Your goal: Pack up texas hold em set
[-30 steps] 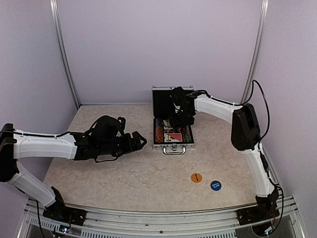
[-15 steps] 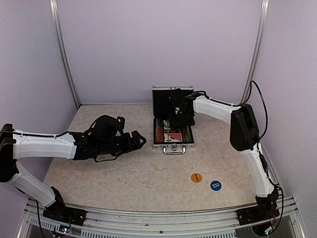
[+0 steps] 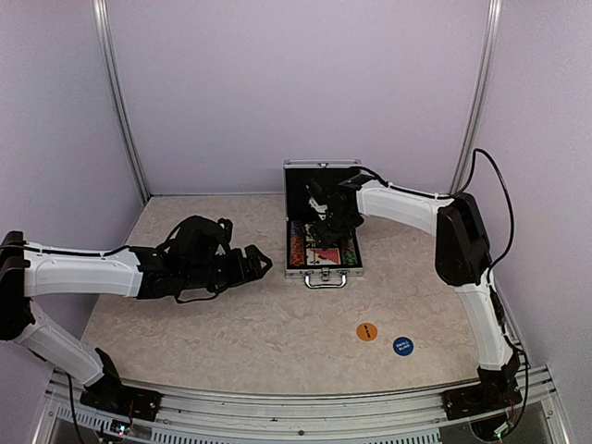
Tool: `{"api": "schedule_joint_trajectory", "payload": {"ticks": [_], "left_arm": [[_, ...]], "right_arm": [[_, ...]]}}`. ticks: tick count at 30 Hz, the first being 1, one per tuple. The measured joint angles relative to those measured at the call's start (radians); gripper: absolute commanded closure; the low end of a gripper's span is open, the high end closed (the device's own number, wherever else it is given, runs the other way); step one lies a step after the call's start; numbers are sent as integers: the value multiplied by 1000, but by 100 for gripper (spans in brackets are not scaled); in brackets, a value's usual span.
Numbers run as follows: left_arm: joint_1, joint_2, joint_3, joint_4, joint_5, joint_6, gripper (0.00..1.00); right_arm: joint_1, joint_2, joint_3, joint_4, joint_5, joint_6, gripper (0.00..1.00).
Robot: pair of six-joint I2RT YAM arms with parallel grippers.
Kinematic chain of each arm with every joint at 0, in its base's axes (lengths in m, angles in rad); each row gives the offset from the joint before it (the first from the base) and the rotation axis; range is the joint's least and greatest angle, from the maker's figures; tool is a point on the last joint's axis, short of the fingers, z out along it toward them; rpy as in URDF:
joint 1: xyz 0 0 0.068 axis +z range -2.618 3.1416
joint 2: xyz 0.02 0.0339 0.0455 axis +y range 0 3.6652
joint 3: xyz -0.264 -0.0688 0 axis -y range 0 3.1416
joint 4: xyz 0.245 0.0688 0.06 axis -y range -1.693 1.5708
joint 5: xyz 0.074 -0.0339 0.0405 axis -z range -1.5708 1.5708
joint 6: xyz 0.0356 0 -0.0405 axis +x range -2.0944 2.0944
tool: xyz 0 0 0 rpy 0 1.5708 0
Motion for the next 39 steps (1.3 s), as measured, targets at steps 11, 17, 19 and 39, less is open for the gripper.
{"api": "schedule_joint_trajectory", "payload": {"ticks": [11,17,19,39], "left_arm": [[0,-14,-5,-26,-11,-3,5],[2,-14,-21,-37,-13,-3,5],[2,-14,-26,-37,-13,-4,5],[8,-14,-40,-37,-12,-6,5]], "right_arm": [[-1,43,145,17,60,-40,14],[-1,85,175,53,69,-2,14],[-1,109,186,60,68,10,14],[-30,158,187,64,118,80,14]]}}
